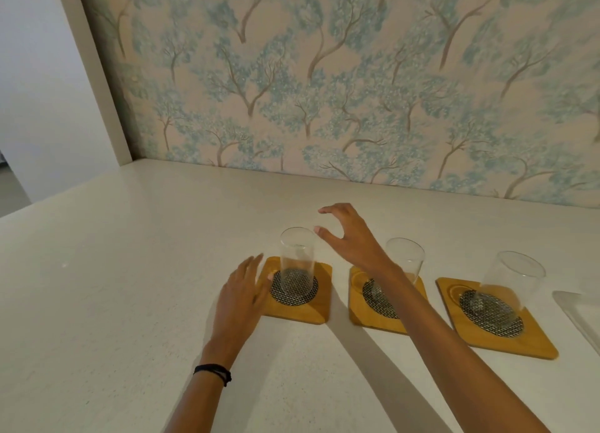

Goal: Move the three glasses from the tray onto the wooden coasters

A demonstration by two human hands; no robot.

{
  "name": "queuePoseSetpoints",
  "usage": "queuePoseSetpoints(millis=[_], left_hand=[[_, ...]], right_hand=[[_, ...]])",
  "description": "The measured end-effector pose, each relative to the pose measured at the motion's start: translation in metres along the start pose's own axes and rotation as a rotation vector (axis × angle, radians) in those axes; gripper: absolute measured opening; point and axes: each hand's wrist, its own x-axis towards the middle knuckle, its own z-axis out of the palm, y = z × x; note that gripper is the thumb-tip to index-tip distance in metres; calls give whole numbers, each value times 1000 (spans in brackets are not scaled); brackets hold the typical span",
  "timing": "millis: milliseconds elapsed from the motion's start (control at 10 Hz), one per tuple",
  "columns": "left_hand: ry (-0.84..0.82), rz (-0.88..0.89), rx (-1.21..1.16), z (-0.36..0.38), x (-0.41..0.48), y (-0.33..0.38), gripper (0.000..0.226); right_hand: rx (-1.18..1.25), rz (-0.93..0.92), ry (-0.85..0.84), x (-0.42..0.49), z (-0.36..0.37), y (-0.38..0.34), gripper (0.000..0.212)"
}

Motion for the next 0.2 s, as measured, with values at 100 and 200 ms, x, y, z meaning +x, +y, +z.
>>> queuePoseSetpoints(millis=[100, 200], left_hand=[[137, 68, -28, -13, 19, 18, 50], [134, 185, 32, -20, 44, 44, 52]], right_hand=[[-147, -18, 44, 4, -34, 18, 41], [-296, 42, 84, 2, -69, 30, 51]])
